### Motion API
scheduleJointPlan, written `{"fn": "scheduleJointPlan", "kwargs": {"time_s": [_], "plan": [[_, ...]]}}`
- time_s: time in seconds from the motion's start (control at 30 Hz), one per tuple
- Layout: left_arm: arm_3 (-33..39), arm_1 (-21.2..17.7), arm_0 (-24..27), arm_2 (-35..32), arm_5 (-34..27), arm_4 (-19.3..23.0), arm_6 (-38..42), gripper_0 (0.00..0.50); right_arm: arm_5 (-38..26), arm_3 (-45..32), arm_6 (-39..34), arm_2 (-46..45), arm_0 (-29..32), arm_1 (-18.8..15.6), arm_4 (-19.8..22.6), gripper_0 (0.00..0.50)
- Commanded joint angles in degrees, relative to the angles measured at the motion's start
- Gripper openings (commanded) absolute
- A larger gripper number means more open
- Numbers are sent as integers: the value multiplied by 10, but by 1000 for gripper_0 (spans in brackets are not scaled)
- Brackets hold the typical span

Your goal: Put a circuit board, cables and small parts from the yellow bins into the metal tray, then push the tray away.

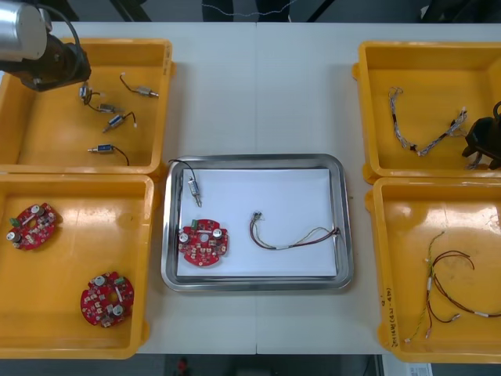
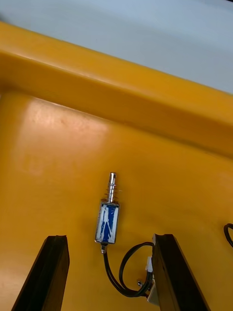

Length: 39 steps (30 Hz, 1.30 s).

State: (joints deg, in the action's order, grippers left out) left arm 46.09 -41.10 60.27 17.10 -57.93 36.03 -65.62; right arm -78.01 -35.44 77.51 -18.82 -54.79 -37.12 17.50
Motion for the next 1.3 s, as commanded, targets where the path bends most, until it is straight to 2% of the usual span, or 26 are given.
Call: {"fn": "scheduleJointPlan", "kwargs": {"time_s": [0.03, 0.2, 0.53, 0.97, 1.0, 1.03, 1.07, 1.1, 1.13, 1.2, 1.3], "plan": [[-18, 18, 32, 12, 33, 1, -65, 500, 4, -5, -28, 10, 3, 4, 3, 500], [-50, 30, 32, 12, 75, -3, -72, 500, 5, -5, -32, 12, 2, 9, 3, 500], [-70, 40, 32, 12, 96, -18, -89, 500, 8, -5, -32, 13, 3, 21, 3, 500], [-91, 41, 17, 32, 144, -9, -104, 500, 8, -5, -32, 14, 3, 28, 0, 500], [-91, 41, 15, 32, 144, -8, -105, 500, 8, -5, -30, 13, 3, 28, 0, 481], [-91, 42, 15, 32, 144, -8, -106, 500, 8, -5, -29, 14, 3, 29, 0, 387], [-91, 41, 14, 32, 145, -8, -107, 500, 8, -5, -27, 13, 3, 29, 0, 324], [-91, 41, 13, 32, 145, -6, -108, 500, 8, -5, -27, 13, 3, 29, 1, 157], [-91, 41, 10, 32, 146, -5, -108, 500, 8, -5, -25, 13, 3, 29, 2, 45], [-91, 41, 5, 32, 150, -3, -111, 500, 8, -5, -24, 13, 3, 29, 3, 0], [-91, 41, -3, 32, 153, 3, -116, 500, 8, -5, -21, 13, 3, 29, 3, 0]]}}
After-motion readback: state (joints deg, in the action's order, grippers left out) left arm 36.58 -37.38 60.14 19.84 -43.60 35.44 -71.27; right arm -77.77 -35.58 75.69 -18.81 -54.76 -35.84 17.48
